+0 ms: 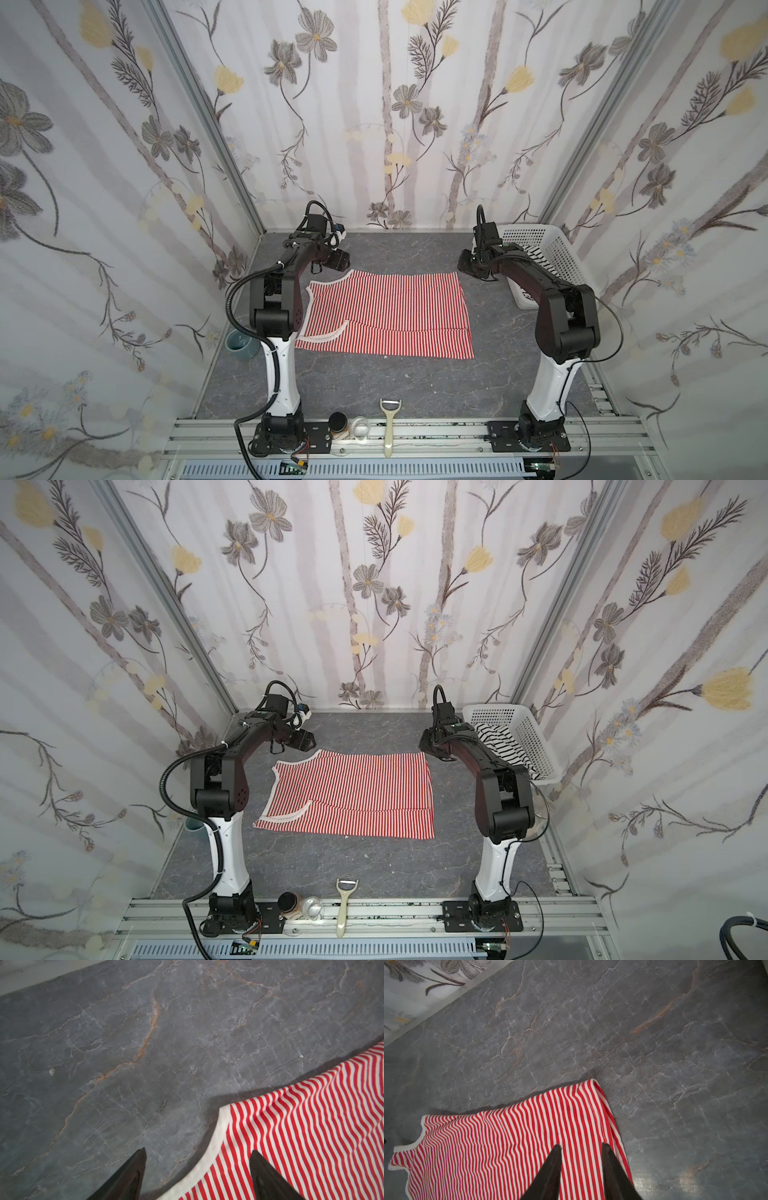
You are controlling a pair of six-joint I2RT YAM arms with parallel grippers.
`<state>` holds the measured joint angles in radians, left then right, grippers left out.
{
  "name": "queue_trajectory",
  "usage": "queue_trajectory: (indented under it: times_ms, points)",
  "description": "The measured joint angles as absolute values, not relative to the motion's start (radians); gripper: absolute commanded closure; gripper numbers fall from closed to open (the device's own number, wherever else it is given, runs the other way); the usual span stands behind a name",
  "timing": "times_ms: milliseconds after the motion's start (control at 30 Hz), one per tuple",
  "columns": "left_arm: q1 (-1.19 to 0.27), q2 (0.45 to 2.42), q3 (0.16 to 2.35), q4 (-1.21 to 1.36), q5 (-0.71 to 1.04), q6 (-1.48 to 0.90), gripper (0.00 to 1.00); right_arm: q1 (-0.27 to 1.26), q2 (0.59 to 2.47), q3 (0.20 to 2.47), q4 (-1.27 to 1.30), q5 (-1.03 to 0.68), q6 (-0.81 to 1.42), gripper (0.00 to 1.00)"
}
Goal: Fold and stack the tank tops
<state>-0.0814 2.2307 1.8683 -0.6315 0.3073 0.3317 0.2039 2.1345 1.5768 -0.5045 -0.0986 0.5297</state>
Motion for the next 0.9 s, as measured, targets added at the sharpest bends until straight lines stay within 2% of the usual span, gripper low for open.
queue_trajectory:
  times_ms: [200, 900]
  points:
    - [-0.099, 2.336, 1.942, -0.63, 0.309, 0.284, 0.2, 0.185, 2.307, 1.715, -0.52, -0.139, 0.515, 0.68]
    - [-0.125, 2.352, 1.9, -0.613, 0.319, 0.25, 0.2, 0.17, 2.429, 1.745, -0.496, -0.231, 0.512, 0.68]
